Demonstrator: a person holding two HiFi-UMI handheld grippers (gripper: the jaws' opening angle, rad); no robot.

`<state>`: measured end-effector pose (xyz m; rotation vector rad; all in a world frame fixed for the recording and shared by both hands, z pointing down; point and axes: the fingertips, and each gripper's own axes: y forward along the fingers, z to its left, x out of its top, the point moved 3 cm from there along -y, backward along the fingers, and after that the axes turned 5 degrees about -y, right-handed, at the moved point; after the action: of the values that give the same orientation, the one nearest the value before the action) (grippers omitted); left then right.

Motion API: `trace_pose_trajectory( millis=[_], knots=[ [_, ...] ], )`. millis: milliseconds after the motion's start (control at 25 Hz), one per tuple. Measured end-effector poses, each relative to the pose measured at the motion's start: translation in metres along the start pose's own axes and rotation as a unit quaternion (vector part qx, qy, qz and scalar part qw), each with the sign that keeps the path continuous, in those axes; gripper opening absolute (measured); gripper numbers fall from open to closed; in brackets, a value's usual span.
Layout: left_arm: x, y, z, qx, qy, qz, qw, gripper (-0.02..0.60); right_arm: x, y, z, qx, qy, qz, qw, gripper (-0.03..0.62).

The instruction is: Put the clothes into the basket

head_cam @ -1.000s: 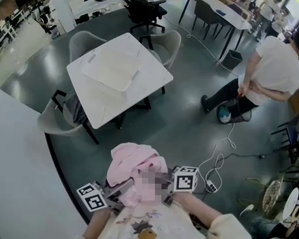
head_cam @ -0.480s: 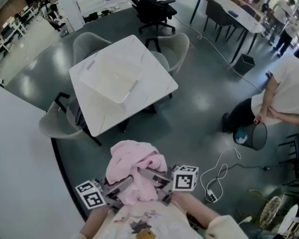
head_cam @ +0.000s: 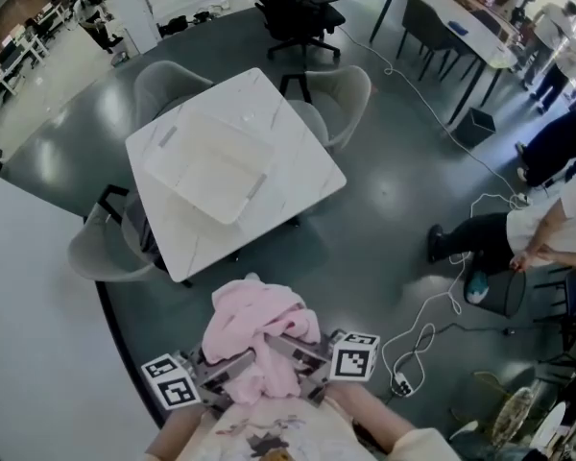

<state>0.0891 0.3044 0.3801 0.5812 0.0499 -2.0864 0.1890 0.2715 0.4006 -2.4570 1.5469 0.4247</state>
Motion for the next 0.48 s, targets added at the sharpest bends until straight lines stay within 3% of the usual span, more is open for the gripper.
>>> trace_pose_trajectory(
  millis=[200,480],
  knots=[
    [0.042,0.019,0.015,-0.027,0.001,0.026,0.9993,0.368,0.034,0.024,-0.009,-0.028,-0.014,-0.025,0.999,0.268],
    [0.118,0.038,0.036,-0.061,0.011,0.027,0.9977,0.368,0.088,0.077,-0.016,-0.043,-0.04,-0.044,0.997,0.268]
  ],
)
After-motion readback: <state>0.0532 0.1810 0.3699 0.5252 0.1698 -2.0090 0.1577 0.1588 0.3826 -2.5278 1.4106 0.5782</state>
